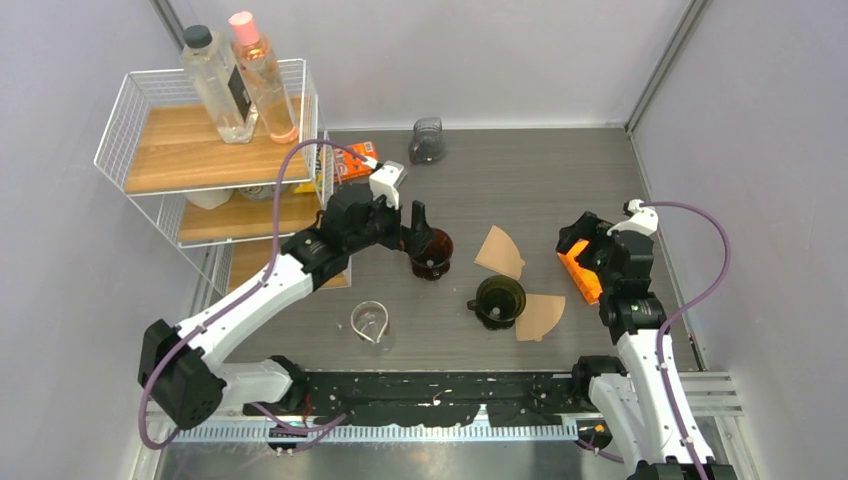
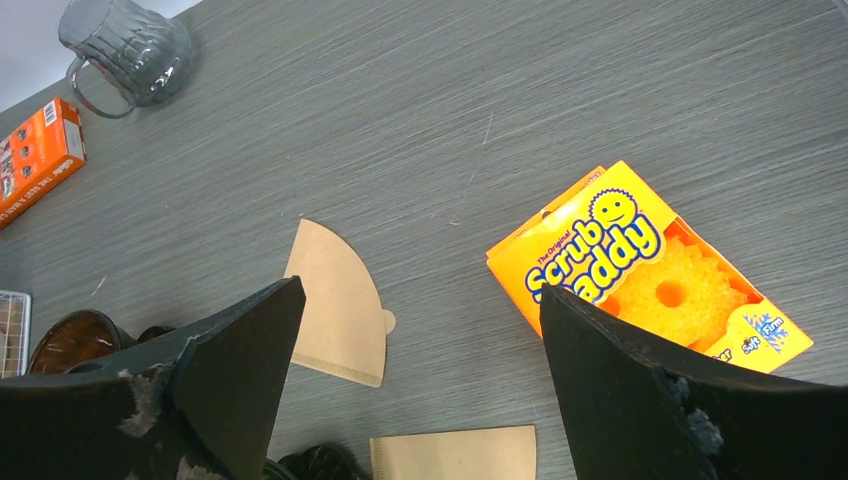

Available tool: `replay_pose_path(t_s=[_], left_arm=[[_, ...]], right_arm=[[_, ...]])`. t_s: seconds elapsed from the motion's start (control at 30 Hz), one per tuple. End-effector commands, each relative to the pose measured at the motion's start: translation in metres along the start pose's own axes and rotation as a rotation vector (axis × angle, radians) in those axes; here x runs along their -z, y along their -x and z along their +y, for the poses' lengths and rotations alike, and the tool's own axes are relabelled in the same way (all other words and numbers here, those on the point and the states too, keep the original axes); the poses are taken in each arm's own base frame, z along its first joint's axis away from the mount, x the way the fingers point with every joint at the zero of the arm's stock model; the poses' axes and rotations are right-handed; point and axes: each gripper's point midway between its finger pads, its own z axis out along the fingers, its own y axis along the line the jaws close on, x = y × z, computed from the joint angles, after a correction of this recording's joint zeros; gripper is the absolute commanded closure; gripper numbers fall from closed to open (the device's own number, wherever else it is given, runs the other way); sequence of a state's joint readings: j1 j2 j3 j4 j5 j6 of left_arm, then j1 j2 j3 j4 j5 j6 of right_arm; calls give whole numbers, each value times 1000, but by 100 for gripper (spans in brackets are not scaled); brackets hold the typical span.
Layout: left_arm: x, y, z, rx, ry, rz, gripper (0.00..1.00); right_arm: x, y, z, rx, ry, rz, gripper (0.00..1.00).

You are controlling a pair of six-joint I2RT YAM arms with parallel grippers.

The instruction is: Place the coffee filter in the dripper

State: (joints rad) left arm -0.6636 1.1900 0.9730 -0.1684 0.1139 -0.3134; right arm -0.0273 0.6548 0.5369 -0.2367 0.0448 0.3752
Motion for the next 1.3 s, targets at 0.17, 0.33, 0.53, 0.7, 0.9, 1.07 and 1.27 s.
replay_pose_path(t_s=[0.17,0.33,0.53,0.7,0.9,1.07,1.27], left_arm=[[-28,-24,23,112,148,163,2],[-43,-40,29,155,184,247,10],[-51,-58,38,193,247,320,16],[-56,-66,49,252,326,332,29],[-66,-76,59,301,399,350,41],[-72,-79,65,313,435,352,46],[-80,-85,69,340,462,360,55]], right_arm=[[6,18,7,-4,19,-59,5],[5,13,8,10,28,-34,5],[2,7,8,19,32,4,5],[3,7,8,22,33,3,5],[4,8,8,25,36,-4,4],[5,8,8,29,35,-7,5],[6,8,7,31,30,-8,5]])
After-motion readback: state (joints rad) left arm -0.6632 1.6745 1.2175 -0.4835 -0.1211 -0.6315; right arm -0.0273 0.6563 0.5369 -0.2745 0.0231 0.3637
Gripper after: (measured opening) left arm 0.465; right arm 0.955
